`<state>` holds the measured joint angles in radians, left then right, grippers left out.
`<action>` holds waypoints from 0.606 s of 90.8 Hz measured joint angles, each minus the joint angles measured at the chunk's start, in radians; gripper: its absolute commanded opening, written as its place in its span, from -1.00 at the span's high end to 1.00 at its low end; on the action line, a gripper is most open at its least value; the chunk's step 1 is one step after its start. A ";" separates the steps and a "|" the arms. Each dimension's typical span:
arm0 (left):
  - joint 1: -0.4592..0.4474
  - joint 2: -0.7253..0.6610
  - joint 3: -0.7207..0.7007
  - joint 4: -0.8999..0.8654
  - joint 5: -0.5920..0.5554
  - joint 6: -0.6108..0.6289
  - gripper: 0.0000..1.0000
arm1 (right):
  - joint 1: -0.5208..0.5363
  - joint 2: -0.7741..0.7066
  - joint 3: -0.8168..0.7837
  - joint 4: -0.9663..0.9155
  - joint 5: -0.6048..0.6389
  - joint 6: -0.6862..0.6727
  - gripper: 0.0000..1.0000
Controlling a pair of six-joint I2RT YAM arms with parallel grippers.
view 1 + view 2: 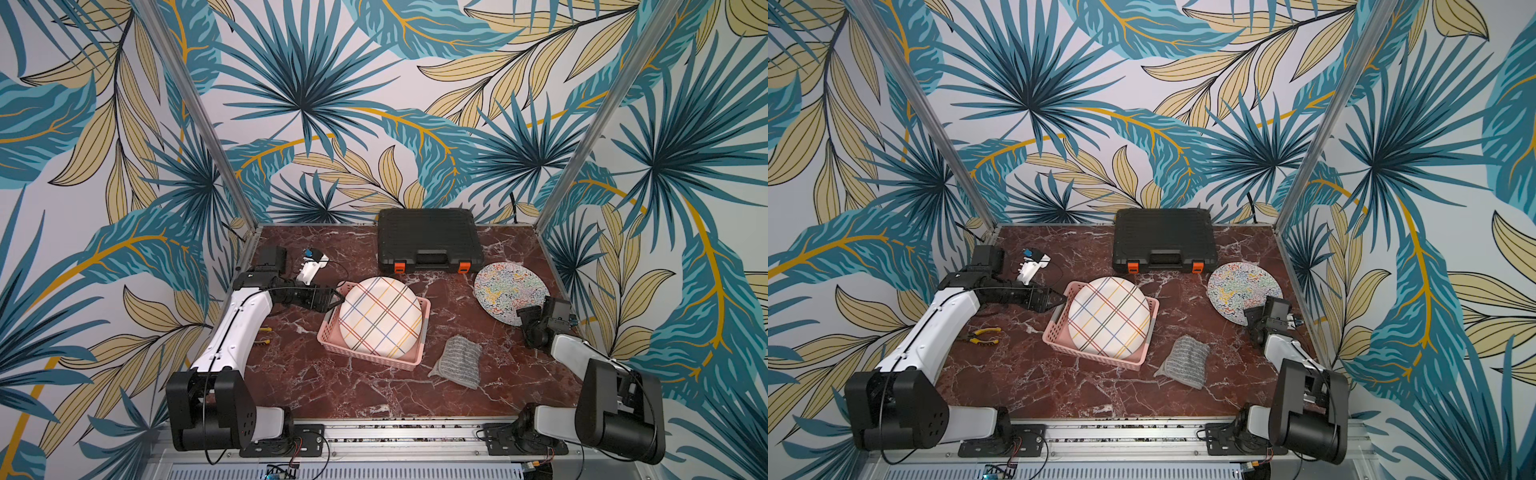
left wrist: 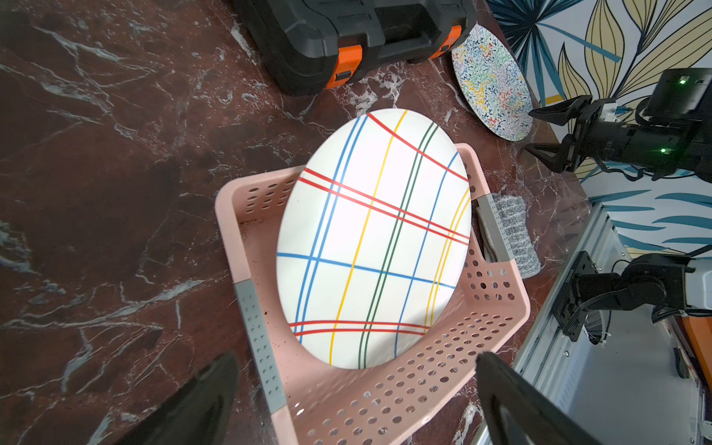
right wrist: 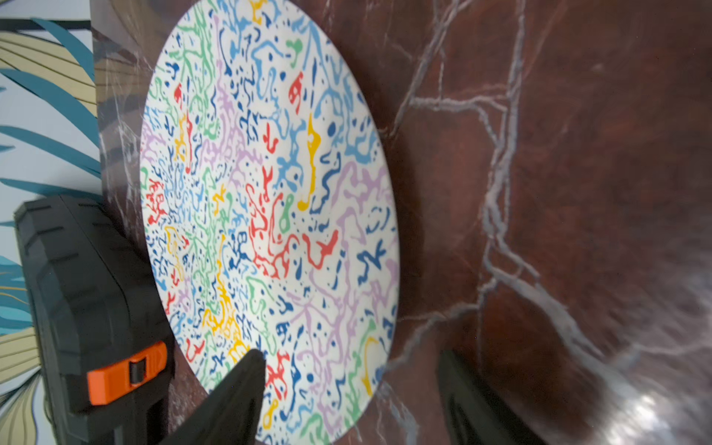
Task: Wipe the wet plate dry
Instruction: Place the plate at the center of the board, then pick up the plate from the bin.
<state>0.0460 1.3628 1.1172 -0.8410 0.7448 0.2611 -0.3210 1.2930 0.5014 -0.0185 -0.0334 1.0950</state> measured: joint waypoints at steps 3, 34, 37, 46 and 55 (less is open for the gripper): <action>0.000 0.001 0.000 0.001 0.000 0.000 -1.00 | 0.000 -0.025 0.004 -0.032 0.000 -0.009 -0.60; 0.000 0.007 -0.006 0.026 0.008 -0.007 -1.00 | 0.138 -0.290 0.103 -0.272 -0.129 -0.134 -0.60; 0.000 0.008 -0.007 0.026 0.012 -0.007 -1.00 | 0.193 -0.287 0.143 -0.282 -0.141 -0.163 -0.60; 0.000 0.011 -0.010 0.027 0.021 -0.006 -1.00 | 0.409 -0.229 0.293 -0.289 -0.190 -0.270 -0.60; 0.000 0.014 -0.011 0.029 0.023 -0.006 -1.00 | 0.592 -0.120 0.418 -0.299 -0.231 -0.377 -0.60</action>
<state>0.0460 1.3773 1.1057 -0.8116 0.7681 0.2546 0.2714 1.1732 0.9195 -0.3172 -0.2642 0.7181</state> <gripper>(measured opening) 0.999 0.801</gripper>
